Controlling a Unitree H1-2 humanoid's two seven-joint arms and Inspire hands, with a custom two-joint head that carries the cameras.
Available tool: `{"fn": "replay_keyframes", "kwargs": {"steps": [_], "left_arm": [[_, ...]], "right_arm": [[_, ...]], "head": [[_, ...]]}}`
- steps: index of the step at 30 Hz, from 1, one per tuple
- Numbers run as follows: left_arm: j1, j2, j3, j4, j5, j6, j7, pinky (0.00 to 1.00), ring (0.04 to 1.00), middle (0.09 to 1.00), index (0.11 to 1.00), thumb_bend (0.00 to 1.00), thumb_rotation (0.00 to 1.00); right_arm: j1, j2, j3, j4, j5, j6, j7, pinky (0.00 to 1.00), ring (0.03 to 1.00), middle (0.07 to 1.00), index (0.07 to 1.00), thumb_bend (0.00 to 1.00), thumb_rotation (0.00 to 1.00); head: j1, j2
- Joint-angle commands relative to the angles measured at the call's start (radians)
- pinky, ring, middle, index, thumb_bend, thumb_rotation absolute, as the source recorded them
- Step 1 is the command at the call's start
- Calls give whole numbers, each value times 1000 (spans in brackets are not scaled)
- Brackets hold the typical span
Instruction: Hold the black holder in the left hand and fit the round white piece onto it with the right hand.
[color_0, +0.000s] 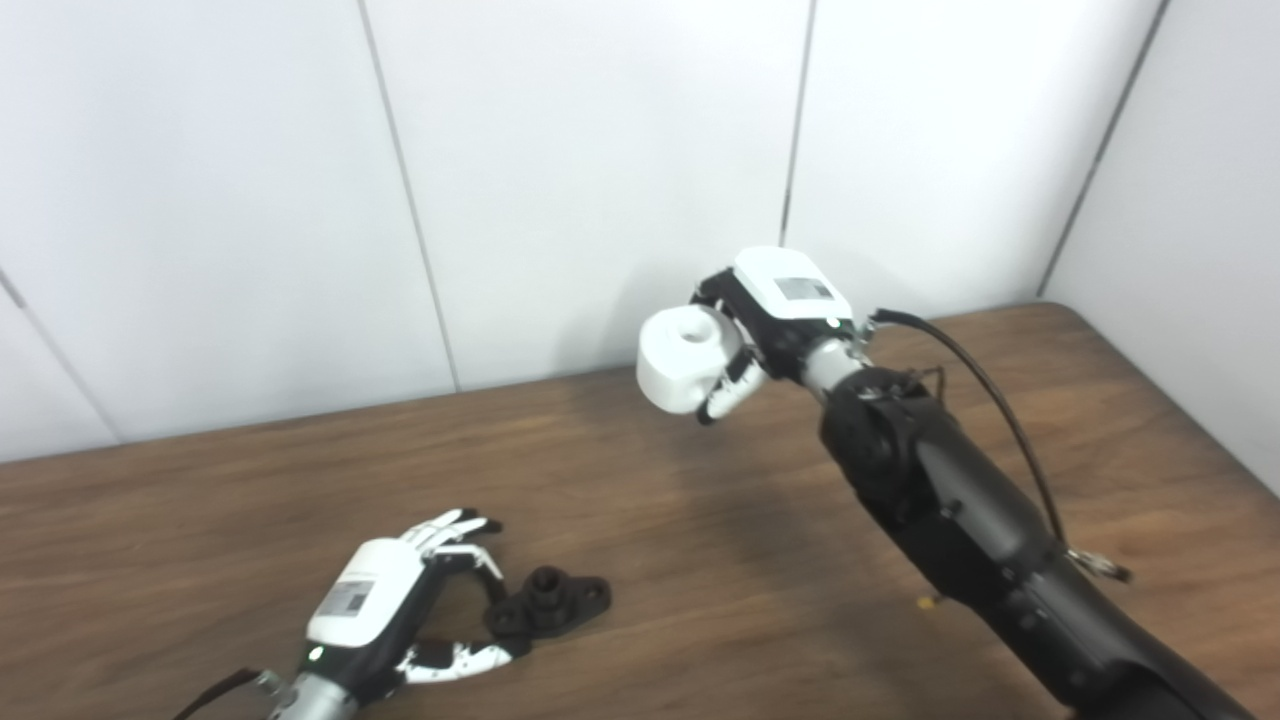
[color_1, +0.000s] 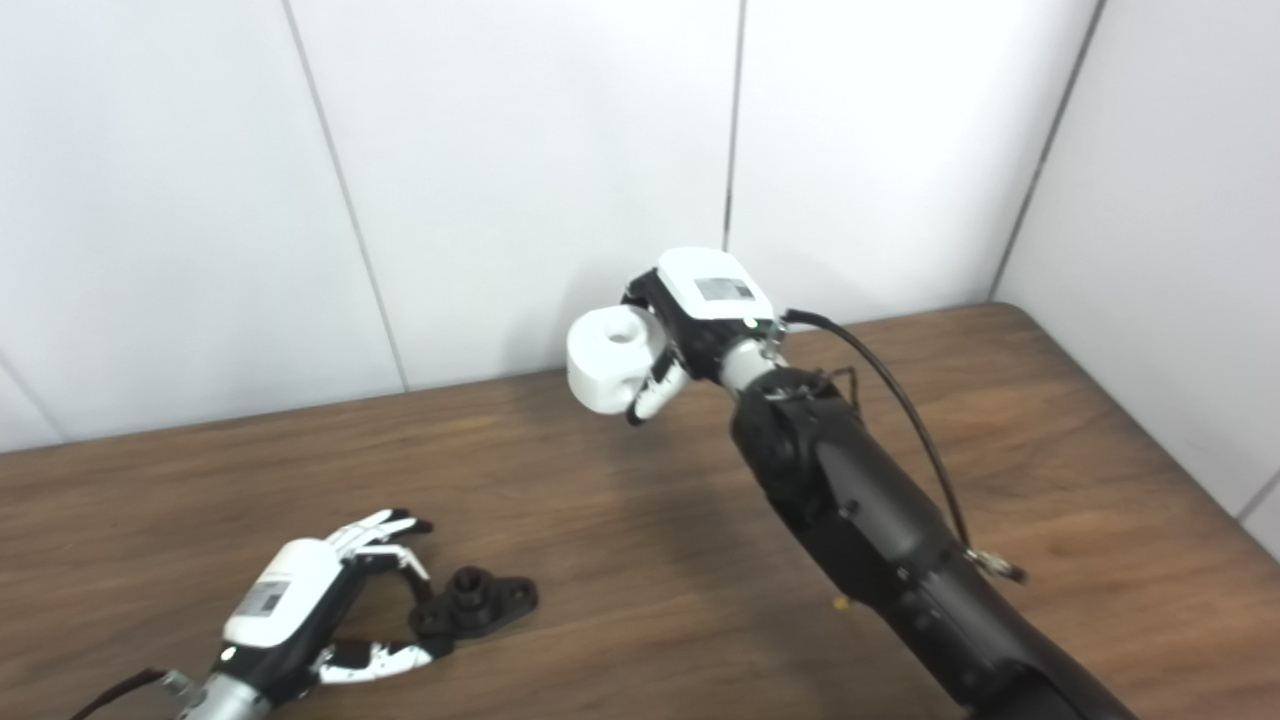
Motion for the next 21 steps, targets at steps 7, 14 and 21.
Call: {"fn": "replay_keyframes", "kwargs": {"steps": [7, 14, 21], "left_arm": [[58, -14, -63, 27, 71, 114, -110, 883, 912, 850, 486, 523, 53], [50, -26, -78, 27, 65, 145, -117, 907, 917, 854, 487, 523, 54], [46, -32, -87, 26, 63, 161, -115, 918, 922, 858, 487, 523, 54]], "right_arm": [[-21, -23, -35, -150, 25, -67, 83, 581, 647, 647, 481, 524, 135], [-7, -7, -27, -213, 30, -78, 146, 572, 639, 652, 481, 525, 135], [11, 15, -21, -250, 26, -97, 185, 549, 630, 650, 479, 524, 134]], "head": [[34, 16], [55, 24], [67, 29]]}}
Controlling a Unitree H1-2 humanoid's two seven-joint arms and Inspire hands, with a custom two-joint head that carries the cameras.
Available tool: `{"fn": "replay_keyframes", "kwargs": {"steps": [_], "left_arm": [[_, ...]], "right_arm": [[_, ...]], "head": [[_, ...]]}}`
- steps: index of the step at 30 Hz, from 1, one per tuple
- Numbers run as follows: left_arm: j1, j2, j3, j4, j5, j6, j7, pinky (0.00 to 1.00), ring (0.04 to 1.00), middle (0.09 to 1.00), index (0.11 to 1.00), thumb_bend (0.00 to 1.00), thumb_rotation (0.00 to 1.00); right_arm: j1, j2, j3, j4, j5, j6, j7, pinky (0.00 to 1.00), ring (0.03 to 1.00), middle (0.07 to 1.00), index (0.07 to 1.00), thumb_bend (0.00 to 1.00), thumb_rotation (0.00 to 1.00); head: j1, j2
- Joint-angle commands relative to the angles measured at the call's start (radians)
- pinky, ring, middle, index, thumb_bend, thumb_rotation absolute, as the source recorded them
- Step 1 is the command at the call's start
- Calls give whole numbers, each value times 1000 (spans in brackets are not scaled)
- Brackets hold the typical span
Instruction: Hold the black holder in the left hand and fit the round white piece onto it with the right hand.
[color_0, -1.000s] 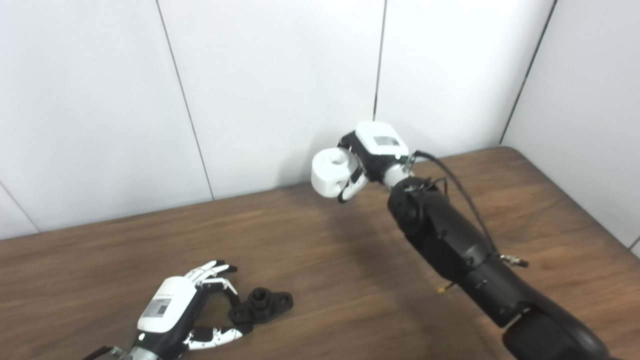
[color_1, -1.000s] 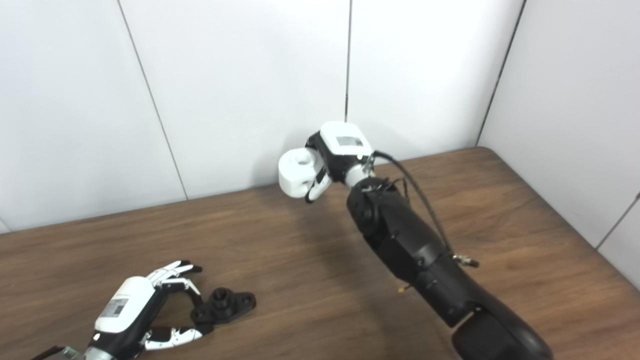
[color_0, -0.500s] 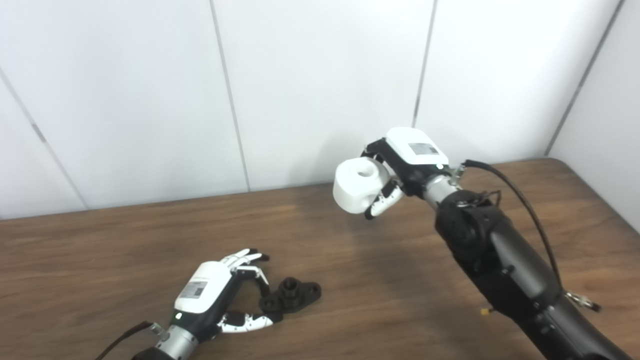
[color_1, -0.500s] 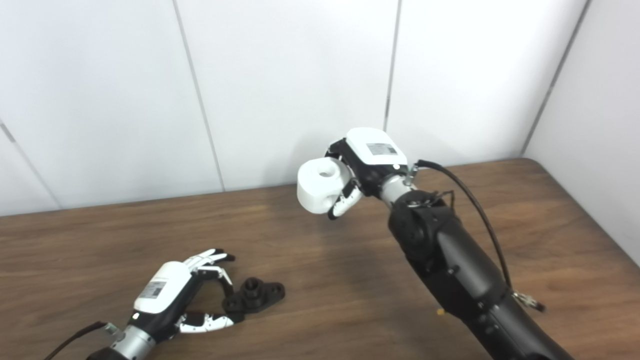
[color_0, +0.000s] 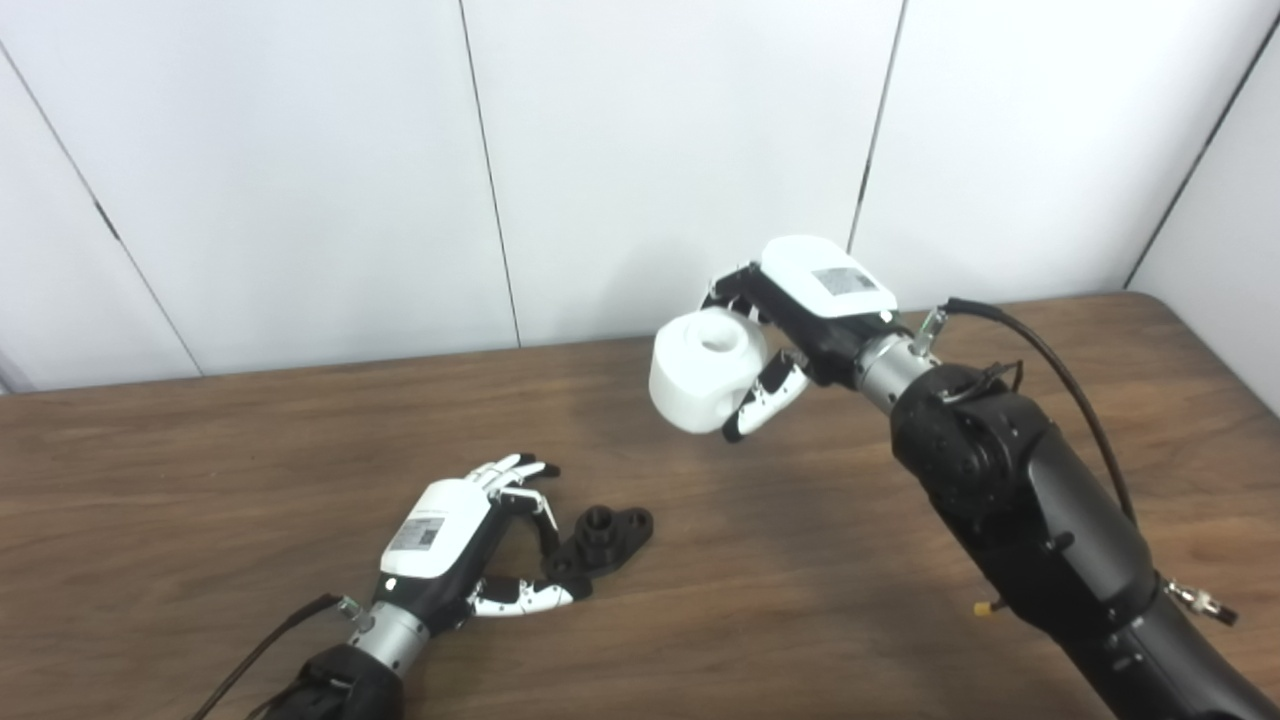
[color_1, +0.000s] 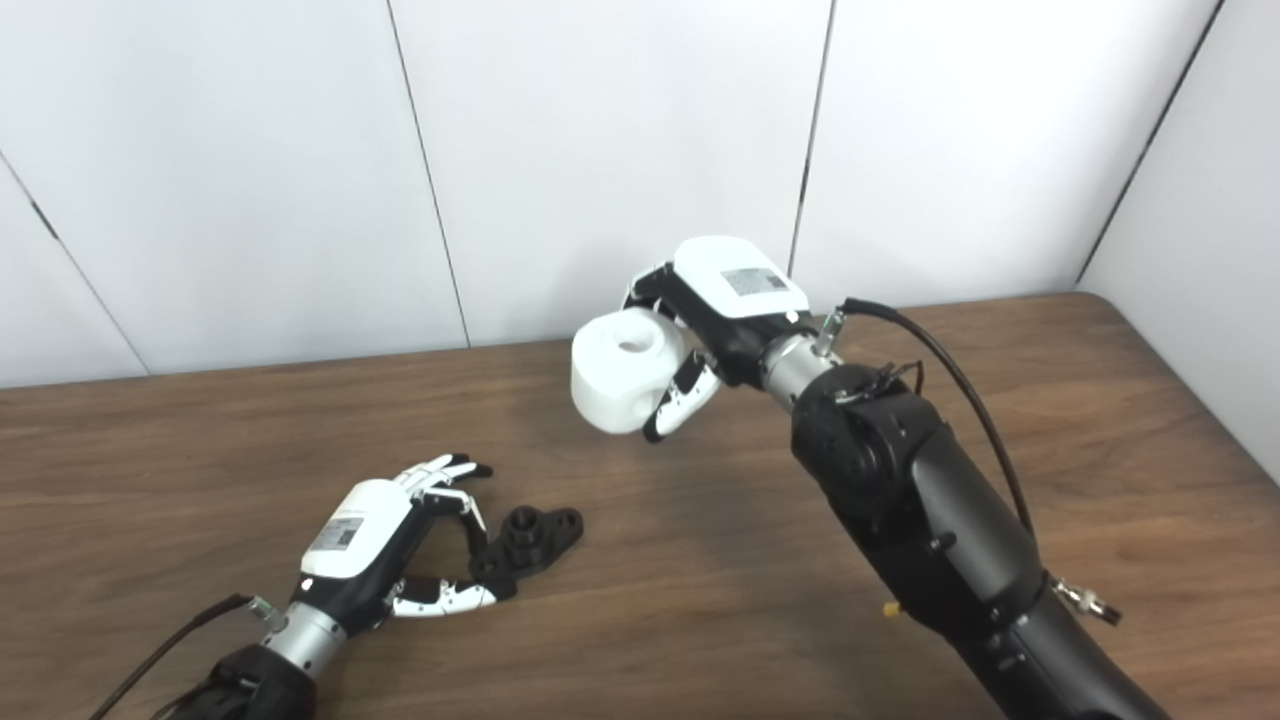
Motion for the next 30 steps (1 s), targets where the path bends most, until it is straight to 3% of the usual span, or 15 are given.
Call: {"fn": "replay_keyframes", "kwargs": {"steps": [1, 9, 13, 19, 30], "left_arm": [[51, 0, -60, 51, 63, 52, -113, 919, 922, 857, 487, 523, 54], [52, -5, -64, 42, 62, 72, -115, 913, 921, 871, 489, 523, 56], [50, -4, -67, 35, 62, 82, -115, 906, 923, 886, 491, 524, 60], [45, -2, -72, 35, 57, 92, -121, 919, 923, 888, 492, 524, 60], [42, -2, -76, 34, 54, 90, -118, 918, 920, 885, 491, 523, 58]], "right_arm": [[-33, 8, -11, -46, -6, -22, -4, 549, 629, 649, 479, 524, 134], [-3, 54, -4, -52, -4, -43, 2, 578, 649, 658, 480, 524, 133], [7, 76, -2, -41, -5, -55, -2, 647, 687, 658, 480, 523, 131], [17, 110, 4, 6, -15, -89, -32, 611, 664, 654, 480, 523, 131], [19, 175, 29, 92, -44, -85, -52, 609, 654, 653, 481, 524, 134]], "head": [[2, 2], [10, 5], [15, 9], [16, 9], [25, 14]]}}
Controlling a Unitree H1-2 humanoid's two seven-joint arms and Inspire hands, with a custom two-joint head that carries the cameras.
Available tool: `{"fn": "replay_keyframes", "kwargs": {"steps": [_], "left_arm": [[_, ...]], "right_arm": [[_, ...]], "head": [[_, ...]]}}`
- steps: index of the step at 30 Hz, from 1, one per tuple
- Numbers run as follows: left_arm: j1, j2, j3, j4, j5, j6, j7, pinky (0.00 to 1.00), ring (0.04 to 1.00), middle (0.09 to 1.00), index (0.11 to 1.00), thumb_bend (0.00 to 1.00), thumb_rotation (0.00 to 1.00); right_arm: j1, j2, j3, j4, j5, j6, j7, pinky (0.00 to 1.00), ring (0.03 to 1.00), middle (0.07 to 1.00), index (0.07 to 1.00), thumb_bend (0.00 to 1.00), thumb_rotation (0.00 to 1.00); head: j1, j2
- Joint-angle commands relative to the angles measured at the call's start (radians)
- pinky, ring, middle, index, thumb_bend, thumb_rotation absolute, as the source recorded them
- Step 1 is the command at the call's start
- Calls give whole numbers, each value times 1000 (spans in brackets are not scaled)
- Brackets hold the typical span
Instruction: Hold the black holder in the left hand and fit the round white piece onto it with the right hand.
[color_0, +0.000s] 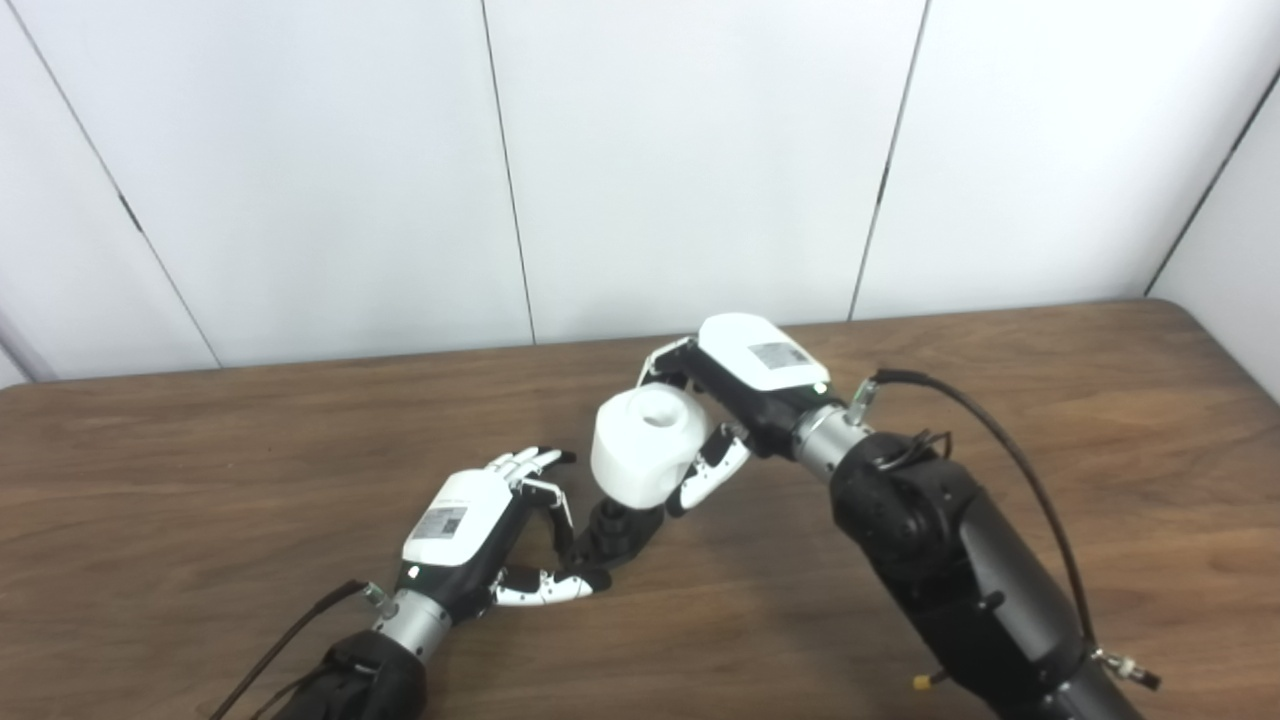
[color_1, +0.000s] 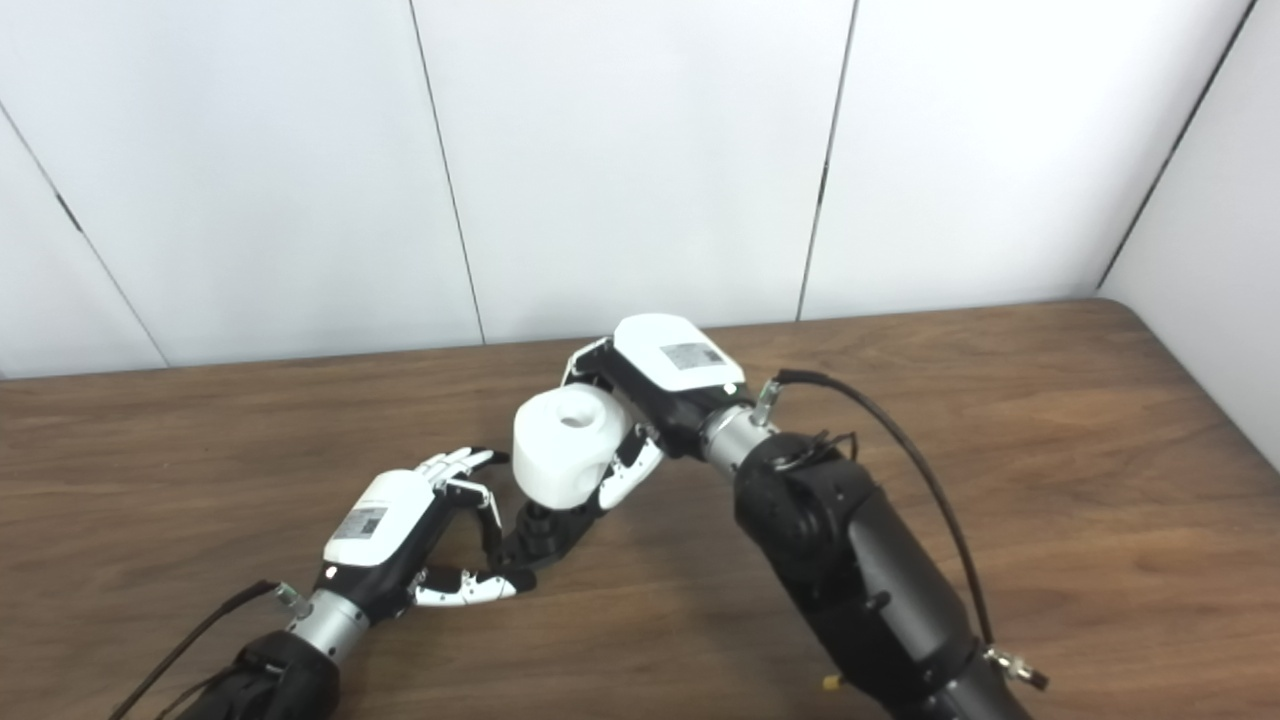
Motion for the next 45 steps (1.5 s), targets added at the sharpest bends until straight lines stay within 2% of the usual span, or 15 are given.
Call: {"fn": "replay_keyframes", "kwargs": {"steps": [1, 9, 13, 24, 29, 37, 45], "left_arm": [[52, 2, -55, 46, 54, 44, -115, 917, 919, 884, 491, 523, 58], [58, 4, -57, 31, 52, 51, -118, 920, 918, 885, 491, 523, 57], [61, 5, -58, 25, 52, 56, -120, 916, 917, 884, 491, 523, 58], [61, 9, -63, 7, 47, 72, -129, 914, 921, 885, 491, 523, 57], [60, 1, -63, 12, 44, 69, -125, 913, 919, 881, 491, 523, 58], [59, -3, -65, 10, 50, 74, -126, 906, 914, 879, 491, 523, 58], [62, 1, -61, 4, 44, 81, -135, 917, 920, 881, 491, 523, 57]], "right_arm": [[-38, 3, -6, -11, -9, -23, -31, 608, 651, 652, 481, 524, 134], [-51, 22, 8, 38, -30, -23, -36, 588, 635, 648, 482, 524, 135], [-58, 23, 20, 71, -44, -48, -58, 573, 628, 645, 482, 524, 136], [-66, 15, 69, 125, -69, -79, -62, 605, 643, 651, 483, 524, 136], [-63, 15, 87, 129, -73, -94, -67, 576, 636, 649, 481, 524, 136], [-56, 8, 106, 102, -76, -116, -55, 612, 636, 654, 481, 524, 137], [-52, -26, 112, 80, -67, -147, -34, 590, 630, 651, 480, 525, 138]], "head": [[-1, 0], [7, 8], [9, 11], [14, 22], [20, 26], [26, 31], [22, 37]]}}
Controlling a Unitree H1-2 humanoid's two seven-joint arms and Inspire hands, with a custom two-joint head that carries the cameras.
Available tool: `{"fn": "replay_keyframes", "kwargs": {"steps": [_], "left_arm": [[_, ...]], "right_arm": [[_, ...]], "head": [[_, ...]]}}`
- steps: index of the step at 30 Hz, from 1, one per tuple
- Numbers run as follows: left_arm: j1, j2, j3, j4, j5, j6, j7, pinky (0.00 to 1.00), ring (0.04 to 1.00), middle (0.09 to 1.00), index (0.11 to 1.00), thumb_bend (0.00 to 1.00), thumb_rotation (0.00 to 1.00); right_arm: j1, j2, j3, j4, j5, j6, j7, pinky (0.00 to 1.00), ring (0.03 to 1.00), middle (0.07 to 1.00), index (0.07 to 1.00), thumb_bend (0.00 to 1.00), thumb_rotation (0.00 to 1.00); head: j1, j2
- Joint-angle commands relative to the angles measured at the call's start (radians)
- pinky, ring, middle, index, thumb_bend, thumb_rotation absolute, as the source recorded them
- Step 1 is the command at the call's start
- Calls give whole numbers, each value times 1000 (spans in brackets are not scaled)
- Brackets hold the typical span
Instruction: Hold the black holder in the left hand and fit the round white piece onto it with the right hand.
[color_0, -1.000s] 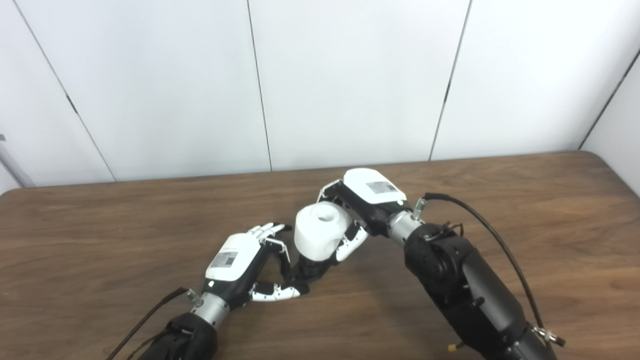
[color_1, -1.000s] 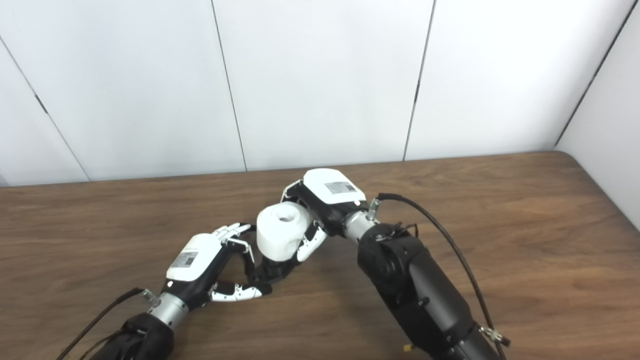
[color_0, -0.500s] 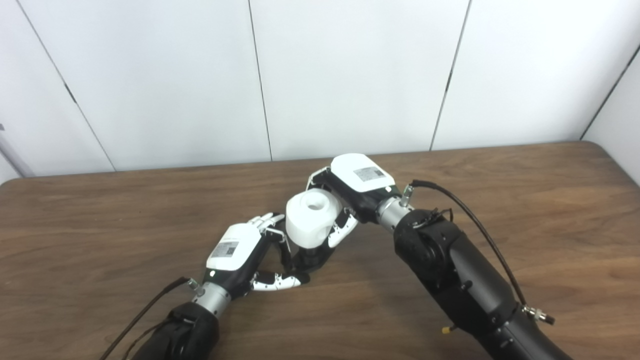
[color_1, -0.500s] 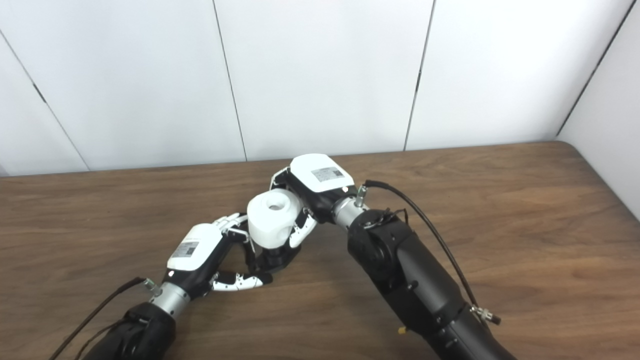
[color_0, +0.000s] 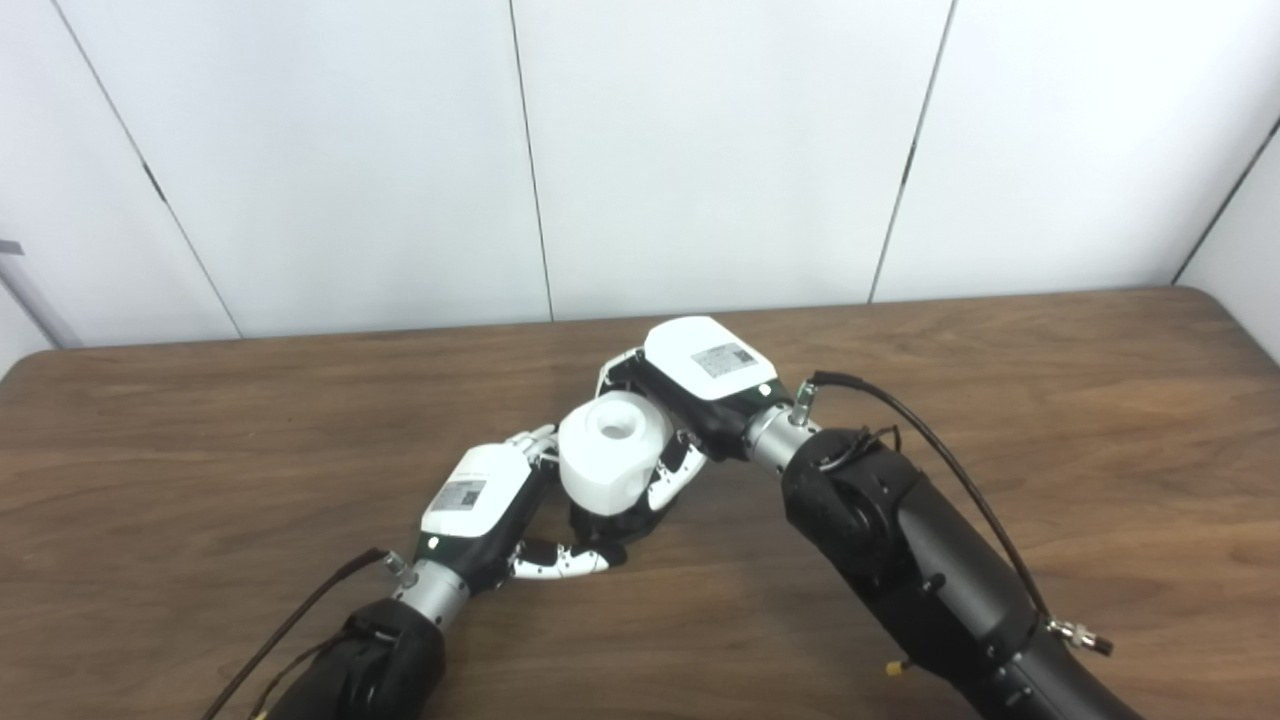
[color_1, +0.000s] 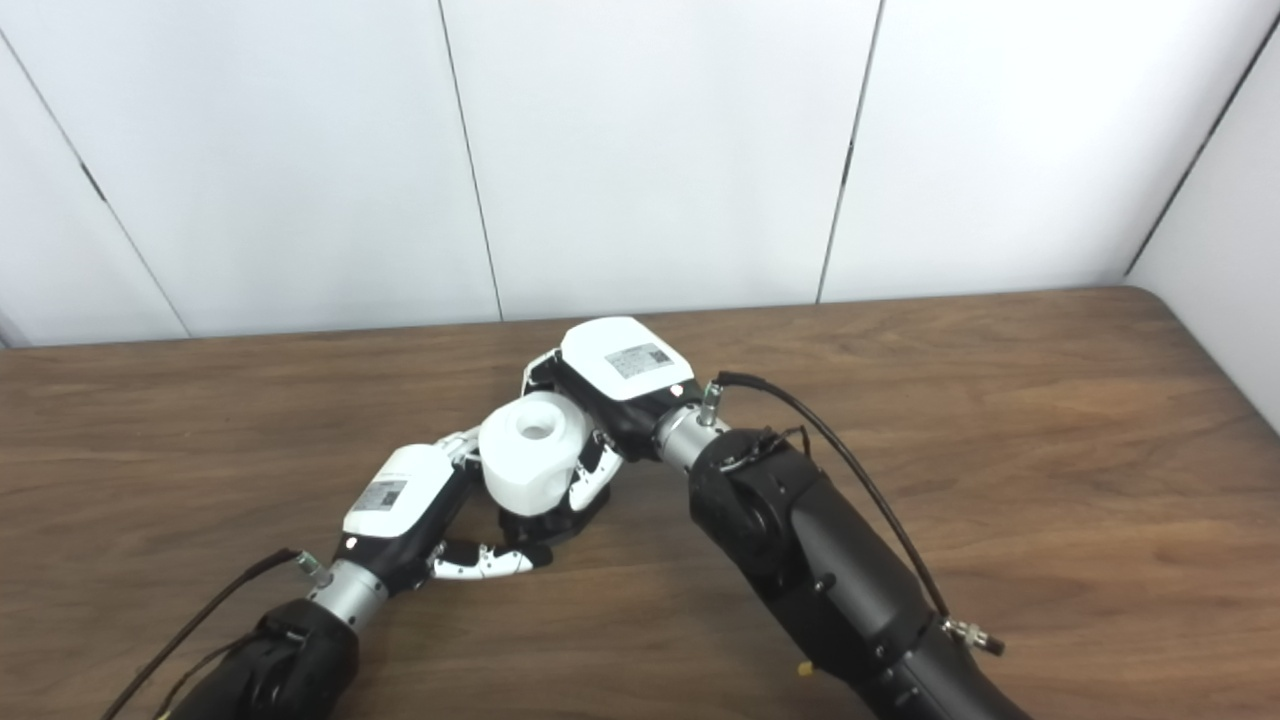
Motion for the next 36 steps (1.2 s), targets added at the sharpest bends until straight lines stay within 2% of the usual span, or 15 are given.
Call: {"fn": "replay_keyframes", "kwargs": {"steps": [1, 14, 24, 36], "left_arm": [[58, 3, -52, 38, 44, 28, -105, 918, 920, 880, 491, 523, 57], [58, 8, -51, 37, 41, 26, -104, 920, 916, 877, 491, 523, 57], [58, 9, -50, 27, 39, 31, -110, 918, 916, 877, 491, 523, 57], [50, -29, -48, 52, 45, 38, -76, 913, 906, 875, 491, 523, 57]], "right_arm": [[-10, -26, 1, -15, -4, -18, 32, 589, 630, 651, 480, 525, 138], [-15, -56, -21, -29, 3, -23, 71, 605, 637, 653, 483, 524, 135], [-11, -58, -33, -20, 10, -36, 54, 597, 620, 639, 482, 523, 134], [7, -38, -33, -21, 9, -28, 55, 593, 628, 646, 482, 524, 138]], "head": [[-1, 2], [-8, 6], [-5, 13], [-5, 8]]}}
